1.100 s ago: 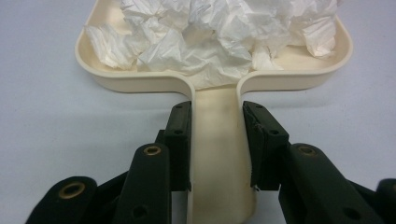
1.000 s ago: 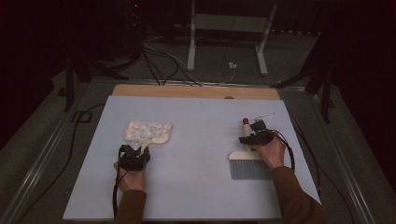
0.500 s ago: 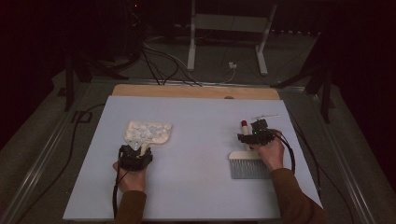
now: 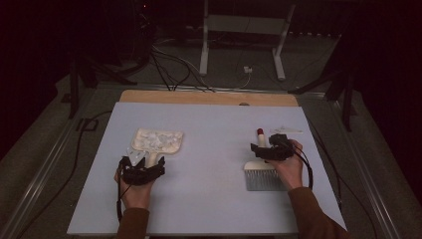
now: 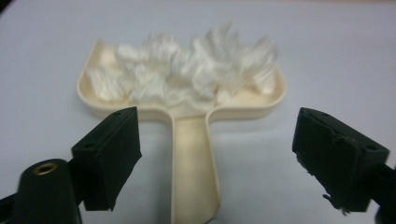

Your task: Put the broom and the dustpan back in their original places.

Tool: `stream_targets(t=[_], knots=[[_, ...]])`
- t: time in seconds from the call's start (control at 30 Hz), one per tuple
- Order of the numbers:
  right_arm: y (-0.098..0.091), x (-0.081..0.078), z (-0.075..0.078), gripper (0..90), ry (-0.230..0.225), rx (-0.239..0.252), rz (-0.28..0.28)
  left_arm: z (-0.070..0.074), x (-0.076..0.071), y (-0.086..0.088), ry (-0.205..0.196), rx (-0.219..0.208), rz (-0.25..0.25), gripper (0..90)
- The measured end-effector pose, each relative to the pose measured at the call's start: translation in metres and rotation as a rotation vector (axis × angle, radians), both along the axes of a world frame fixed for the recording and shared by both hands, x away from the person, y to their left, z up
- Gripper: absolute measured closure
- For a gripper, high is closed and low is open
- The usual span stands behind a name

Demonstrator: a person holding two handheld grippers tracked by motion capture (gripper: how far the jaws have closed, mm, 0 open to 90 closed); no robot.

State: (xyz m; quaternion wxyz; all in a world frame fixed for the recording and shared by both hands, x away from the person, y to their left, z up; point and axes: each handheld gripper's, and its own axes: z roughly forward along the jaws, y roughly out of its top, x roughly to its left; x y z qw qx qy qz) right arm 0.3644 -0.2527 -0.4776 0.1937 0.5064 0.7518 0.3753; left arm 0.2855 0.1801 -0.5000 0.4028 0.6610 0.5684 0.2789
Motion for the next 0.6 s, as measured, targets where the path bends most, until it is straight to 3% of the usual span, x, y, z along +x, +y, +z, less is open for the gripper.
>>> stream_targets(t=[0.2,0.43,0.6], knots=[[0.005,-0.022,0.004,15.4,-0.098,0.019,0.041,0.018,-0.008,0.013,-0.057,-0.011,-0.091,1.3],[0.009,-0.049,0.007,10.3,-0.201,0.057,0.072,0.032,-0.019,0.029,-0.143,-0.055,-0.144,0.4],[0.009,-0.061,0.007,4.7,-0.246,0.060,0.072,0.032,-0.022,0.031,-0.158,-0.070,-0.163,0.4]])
